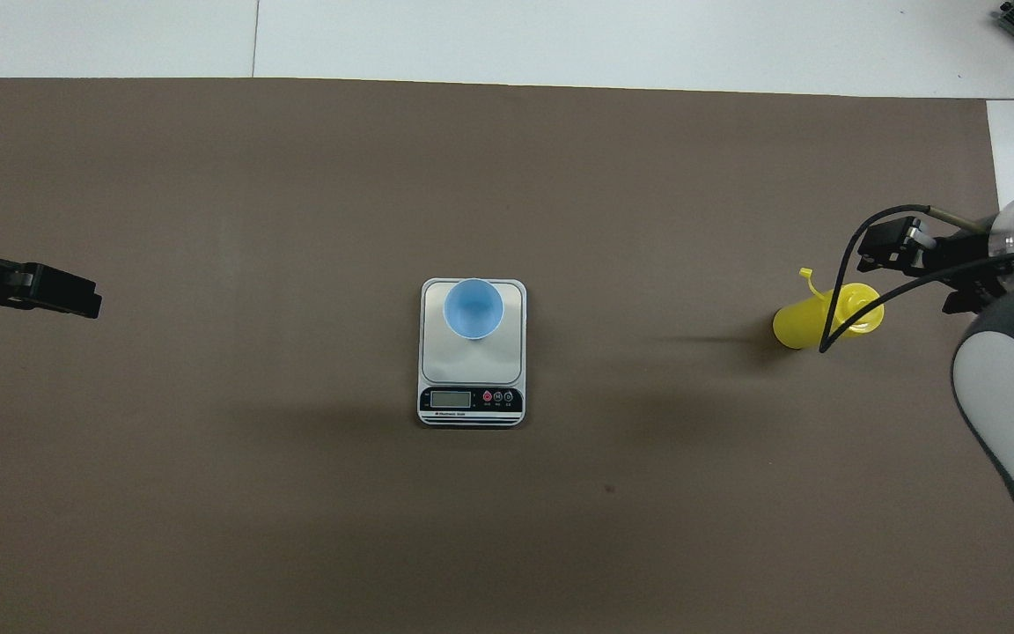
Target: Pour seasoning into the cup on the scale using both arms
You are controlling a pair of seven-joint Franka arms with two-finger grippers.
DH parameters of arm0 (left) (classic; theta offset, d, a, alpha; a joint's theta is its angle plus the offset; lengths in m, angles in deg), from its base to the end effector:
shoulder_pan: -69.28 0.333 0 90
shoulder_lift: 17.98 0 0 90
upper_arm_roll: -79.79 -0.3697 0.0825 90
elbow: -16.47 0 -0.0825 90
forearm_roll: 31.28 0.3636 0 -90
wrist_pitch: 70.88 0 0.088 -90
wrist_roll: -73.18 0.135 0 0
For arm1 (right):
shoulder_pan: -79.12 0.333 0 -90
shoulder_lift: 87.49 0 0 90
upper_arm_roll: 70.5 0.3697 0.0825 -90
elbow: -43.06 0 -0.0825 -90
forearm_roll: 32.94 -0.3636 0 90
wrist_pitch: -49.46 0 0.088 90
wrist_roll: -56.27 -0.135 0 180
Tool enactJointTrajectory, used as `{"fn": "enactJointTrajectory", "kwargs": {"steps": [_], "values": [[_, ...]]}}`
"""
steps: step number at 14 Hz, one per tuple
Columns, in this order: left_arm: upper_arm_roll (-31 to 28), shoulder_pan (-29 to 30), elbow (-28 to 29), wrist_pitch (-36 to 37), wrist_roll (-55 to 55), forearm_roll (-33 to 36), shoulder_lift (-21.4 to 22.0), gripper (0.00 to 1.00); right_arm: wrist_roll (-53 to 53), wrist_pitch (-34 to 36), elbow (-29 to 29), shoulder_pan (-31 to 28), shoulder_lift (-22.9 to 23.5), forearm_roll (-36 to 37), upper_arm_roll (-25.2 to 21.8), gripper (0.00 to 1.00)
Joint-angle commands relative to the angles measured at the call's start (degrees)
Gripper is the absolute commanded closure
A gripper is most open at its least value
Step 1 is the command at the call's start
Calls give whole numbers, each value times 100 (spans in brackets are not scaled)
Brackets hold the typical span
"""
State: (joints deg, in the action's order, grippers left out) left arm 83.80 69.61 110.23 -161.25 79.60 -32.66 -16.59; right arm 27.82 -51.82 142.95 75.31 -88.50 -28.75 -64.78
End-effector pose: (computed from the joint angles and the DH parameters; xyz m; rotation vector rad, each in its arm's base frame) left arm 0.5221 -0.0373 0.6340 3.1059 -0.2735 -0.0537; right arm 0.5416 0.0101 0.5986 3.0022 -0.6877 0.0919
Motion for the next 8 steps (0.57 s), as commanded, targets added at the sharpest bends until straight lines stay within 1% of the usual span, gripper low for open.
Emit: {"fn": "enactJointTrajectory", "kwargs": {"steps": [1,2,3,4,6,8], "values": [[3,3,239,-139,25,85,194,0,225,1360,-1230,353,442,213,-18,0],[3,3,230,-139,25,85,194,0,321,1792,-1513,407,549,144,-1,0],[3,3,239,-139,25,85,194,0,539,1953,-1472,494,524,117,8,0],[3,3,230,-139,25,85,203,0,759,2050,-1246,591,393,82,8,0],[3,3,230,-139,25,85,194,0,1181,2017,-902,592,234,-23,17,0],[3,-6,230,-148,25,85,194,0,1787,1920,-883,339,242,-488,0,0]]}}
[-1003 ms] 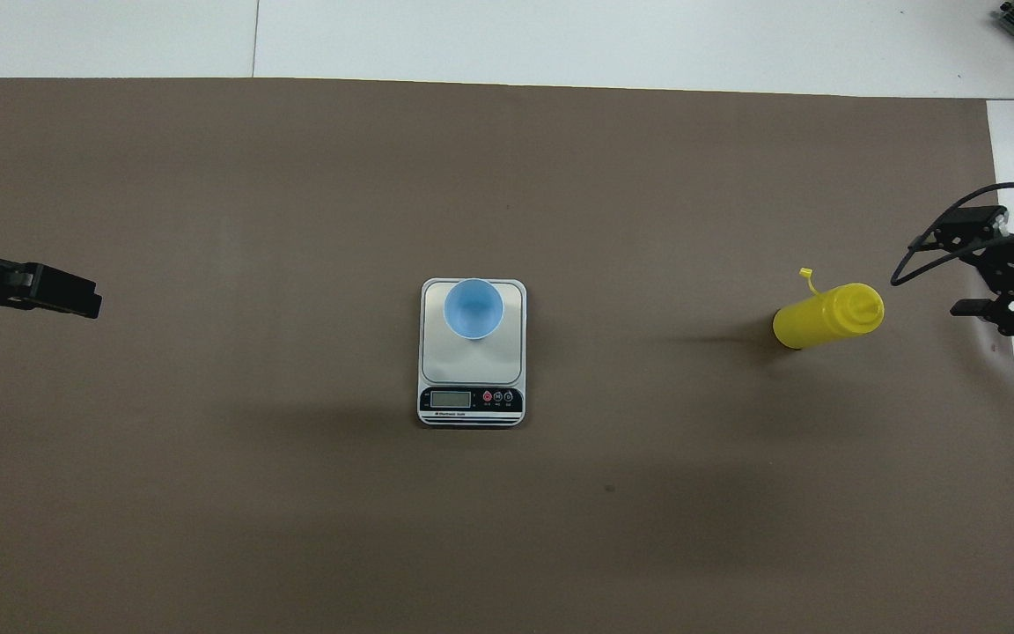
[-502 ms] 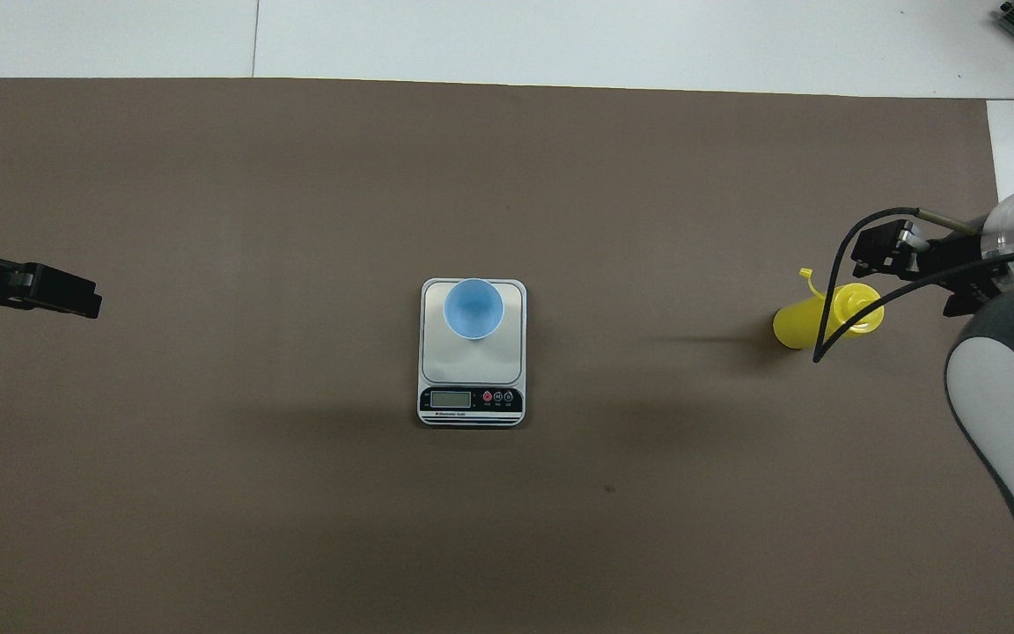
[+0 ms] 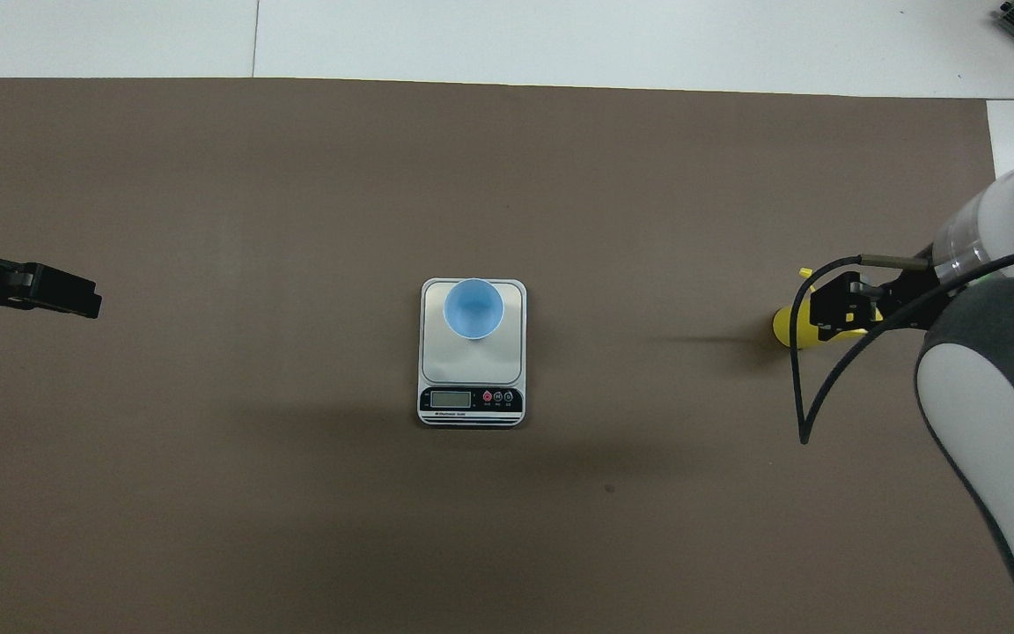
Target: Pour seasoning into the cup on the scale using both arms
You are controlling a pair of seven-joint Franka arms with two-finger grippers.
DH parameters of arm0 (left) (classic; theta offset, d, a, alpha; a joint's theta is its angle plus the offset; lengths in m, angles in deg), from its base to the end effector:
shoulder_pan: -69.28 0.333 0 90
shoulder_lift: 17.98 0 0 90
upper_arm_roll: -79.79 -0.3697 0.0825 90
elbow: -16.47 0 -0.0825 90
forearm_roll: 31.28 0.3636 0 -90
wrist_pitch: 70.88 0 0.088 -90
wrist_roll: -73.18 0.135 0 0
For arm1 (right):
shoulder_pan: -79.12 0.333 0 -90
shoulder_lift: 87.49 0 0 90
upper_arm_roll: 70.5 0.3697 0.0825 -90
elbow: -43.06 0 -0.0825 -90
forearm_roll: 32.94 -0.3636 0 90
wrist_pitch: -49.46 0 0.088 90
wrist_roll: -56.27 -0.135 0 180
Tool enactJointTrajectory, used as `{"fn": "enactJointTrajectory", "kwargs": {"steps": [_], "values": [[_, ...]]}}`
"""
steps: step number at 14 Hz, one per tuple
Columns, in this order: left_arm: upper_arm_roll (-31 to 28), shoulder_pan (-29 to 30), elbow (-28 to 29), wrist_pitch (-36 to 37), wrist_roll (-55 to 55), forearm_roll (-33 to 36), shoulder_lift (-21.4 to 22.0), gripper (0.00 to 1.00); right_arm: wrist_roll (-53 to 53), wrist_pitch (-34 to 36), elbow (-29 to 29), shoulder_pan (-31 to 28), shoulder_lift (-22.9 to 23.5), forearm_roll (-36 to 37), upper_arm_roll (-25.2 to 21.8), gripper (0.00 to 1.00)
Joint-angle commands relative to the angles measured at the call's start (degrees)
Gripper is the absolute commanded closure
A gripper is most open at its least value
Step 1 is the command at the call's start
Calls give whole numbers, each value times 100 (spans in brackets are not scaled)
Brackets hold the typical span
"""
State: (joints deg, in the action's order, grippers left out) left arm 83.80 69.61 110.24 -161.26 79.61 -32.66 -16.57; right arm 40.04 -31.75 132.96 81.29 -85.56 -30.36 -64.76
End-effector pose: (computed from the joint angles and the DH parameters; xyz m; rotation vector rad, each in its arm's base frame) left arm 0.5221 -0.0373 0.6341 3.1059 -0.2738 -0.0531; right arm 0.5186 0.0644 0.6219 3.0426 -0.2251 -0.2637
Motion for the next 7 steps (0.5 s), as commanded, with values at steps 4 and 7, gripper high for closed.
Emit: {"fn": "enactJointTrajectory", "kwargs": {"steps": [4,7], "values": [[3,-6,239,-138,25,85,193,0,594,-342,133,-490,-43,-337,-11,0],[3,-6,239,-138,17,85,193,0,577,-720,124,-552,0,-267,-12,0]]}}
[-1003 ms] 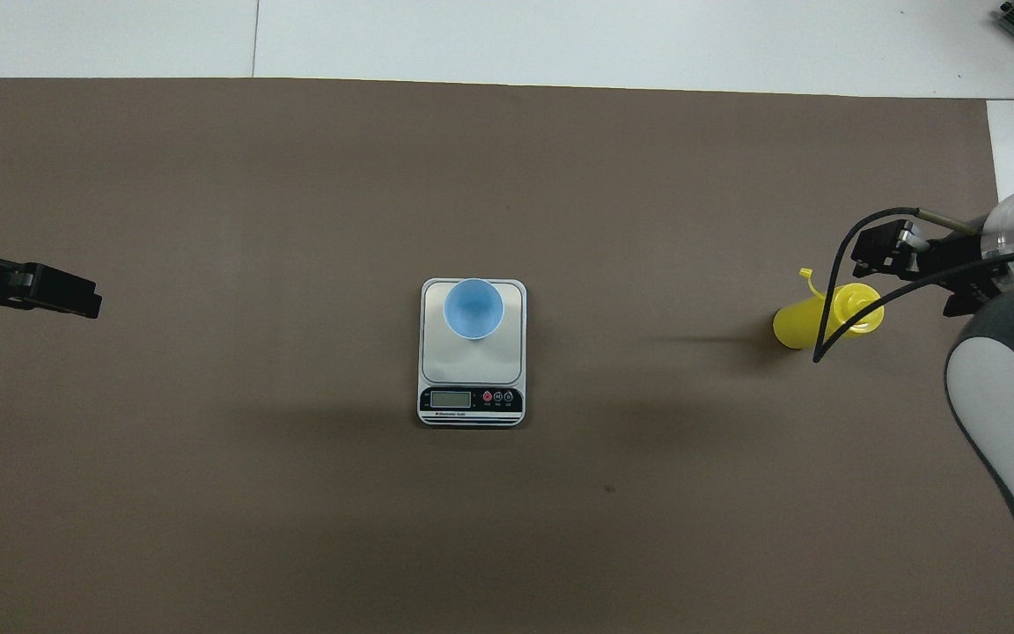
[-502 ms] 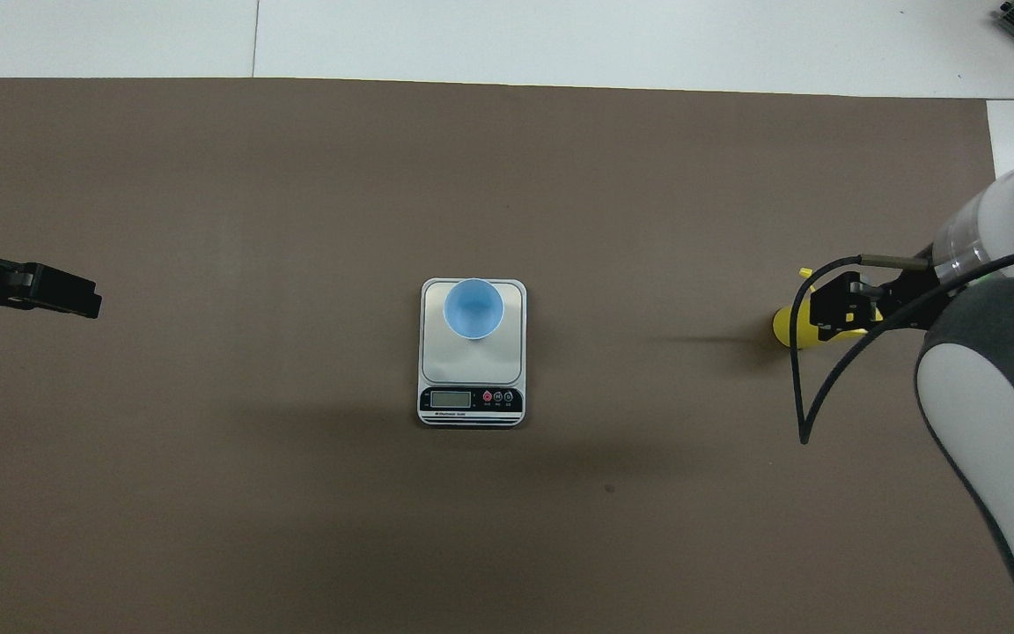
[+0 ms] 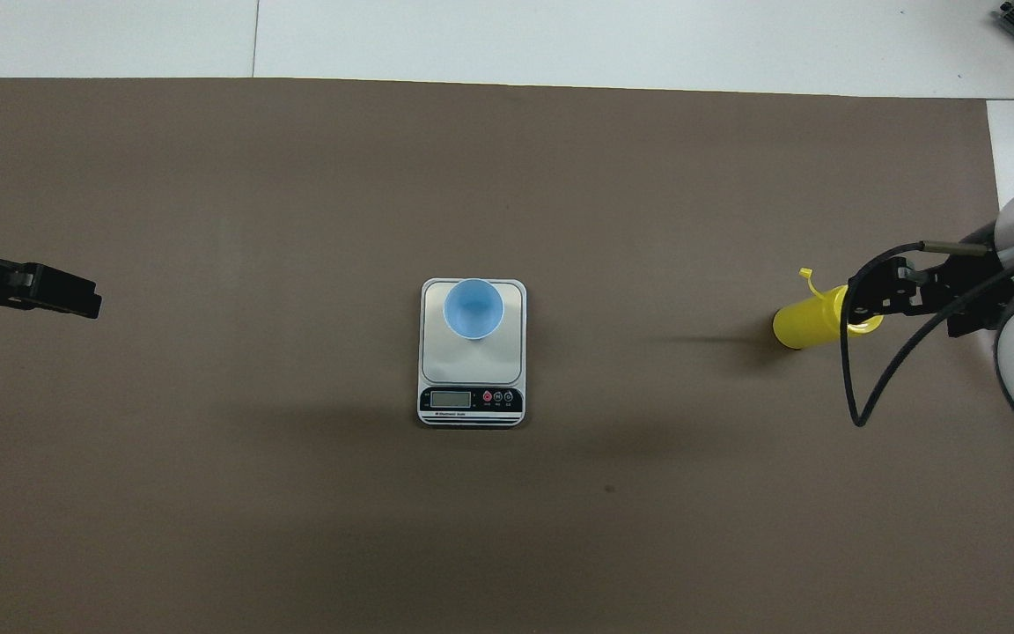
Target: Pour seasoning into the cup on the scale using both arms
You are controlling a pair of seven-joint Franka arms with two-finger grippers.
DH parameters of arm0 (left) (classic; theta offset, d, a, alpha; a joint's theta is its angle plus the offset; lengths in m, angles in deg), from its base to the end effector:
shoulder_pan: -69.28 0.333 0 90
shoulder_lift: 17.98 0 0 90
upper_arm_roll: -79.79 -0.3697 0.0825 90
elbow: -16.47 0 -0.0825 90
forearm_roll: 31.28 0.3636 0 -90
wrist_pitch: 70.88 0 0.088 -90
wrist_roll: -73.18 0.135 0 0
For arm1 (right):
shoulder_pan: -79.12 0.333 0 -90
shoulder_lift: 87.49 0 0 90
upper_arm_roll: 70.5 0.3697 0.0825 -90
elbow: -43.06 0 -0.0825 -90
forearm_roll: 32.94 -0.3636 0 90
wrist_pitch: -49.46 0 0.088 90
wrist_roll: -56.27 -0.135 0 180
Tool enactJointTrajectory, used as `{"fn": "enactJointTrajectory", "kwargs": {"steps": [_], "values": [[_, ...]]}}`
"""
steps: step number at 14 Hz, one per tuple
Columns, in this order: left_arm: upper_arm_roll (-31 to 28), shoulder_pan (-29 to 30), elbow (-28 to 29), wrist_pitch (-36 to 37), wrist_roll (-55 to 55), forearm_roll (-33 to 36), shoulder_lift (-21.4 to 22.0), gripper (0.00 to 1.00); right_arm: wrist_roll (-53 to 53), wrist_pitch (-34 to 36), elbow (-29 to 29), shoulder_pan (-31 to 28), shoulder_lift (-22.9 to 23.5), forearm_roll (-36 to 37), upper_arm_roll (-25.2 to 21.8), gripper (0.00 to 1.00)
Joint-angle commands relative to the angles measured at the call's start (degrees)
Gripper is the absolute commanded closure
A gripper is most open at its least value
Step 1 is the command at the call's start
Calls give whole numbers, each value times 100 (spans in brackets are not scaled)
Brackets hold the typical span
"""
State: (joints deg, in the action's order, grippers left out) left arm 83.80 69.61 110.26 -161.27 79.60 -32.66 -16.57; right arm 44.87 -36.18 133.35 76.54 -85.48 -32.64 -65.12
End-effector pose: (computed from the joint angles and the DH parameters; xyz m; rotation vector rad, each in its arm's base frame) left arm 0.5220 -0.0373 0.6340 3.1059 -0.2735 -0.0534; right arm 0.5332 0.0244 0.6232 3.1114 -0.2339 -0.1795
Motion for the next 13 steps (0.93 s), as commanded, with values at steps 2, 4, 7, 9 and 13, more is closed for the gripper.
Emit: {"fn": "enactJointTrajectory", "kwargs": {"steps": [2,4,7,9,13], "values": [[-6,-15,237,-138,17,85,193,0,120,-488,94,-85,1,-30,25,0],[3,-15,237,-129,8,85,193,0,103,-489,103,-77,1,-39,25,0],[3,-15,237,-138,8,85,193,0,85,-507,182,-77,-25,-83,34,0],[3,-15,237,-129,8,85,193,0,111,-507,191,-77,-34,-83,34,0],[3,-15,237,-129,8,85,201,0,94,-507,252,-41,-61,-83,25,0]]}}
